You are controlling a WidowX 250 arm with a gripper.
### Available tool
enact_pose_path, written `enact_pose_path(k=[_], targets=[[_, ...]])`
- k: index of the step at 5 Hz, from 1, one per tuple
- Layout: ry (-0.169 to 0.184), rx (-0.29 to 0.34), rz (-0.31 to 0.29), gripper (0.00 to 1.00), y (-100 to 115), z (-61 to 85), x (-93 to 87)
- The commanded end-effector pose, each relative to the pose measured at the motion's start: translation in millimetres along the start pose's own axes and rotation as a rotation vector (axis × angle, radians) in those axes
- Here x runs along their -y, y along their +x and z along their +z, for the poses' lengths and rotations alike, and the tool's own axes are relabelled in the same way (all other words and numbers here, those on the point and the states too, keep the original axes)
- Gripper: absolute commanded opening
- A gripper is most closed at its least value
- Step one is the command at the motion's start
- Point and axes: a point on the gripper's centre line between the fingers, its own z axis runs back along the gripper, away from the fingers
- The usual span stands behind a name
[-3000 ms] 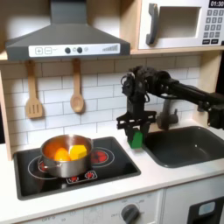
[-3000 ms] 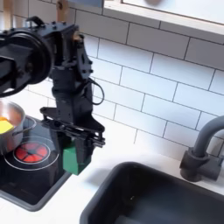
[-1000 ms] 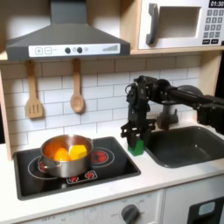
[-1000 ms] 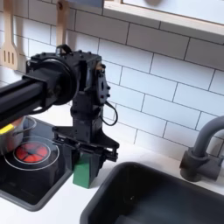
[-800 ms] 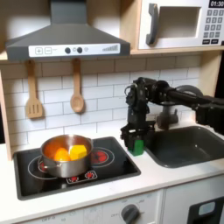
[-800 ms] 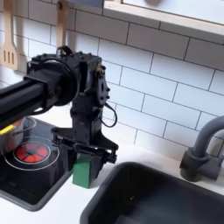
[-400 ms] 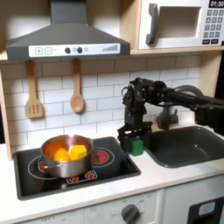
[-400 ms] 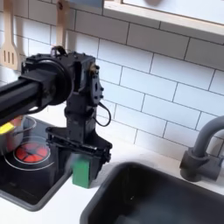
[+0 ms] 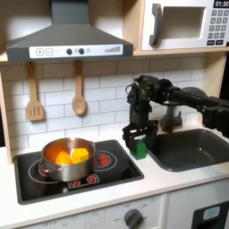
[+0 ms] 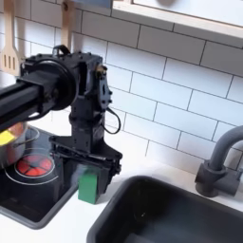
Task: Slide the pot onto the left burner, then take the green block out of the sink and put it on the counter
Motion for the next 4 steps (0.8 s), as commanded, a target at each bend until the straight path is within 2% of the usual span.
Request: enact_pose_path(k=[1, 2, 3, 4], targets=[[-0.053, 0.014, -0.007, 1.00, -11.5, 31.9, 8.8], [-0.022, 0.072, -0.011, 1.00, -26.1, 59.9, 6.0], [-0.034, 0.095, -0.037, 1.00, -56.9, 67.5, 1.7], [-0.018, 0.057, -0.078, 1.00, -88.0, 59.6, -7.1]])
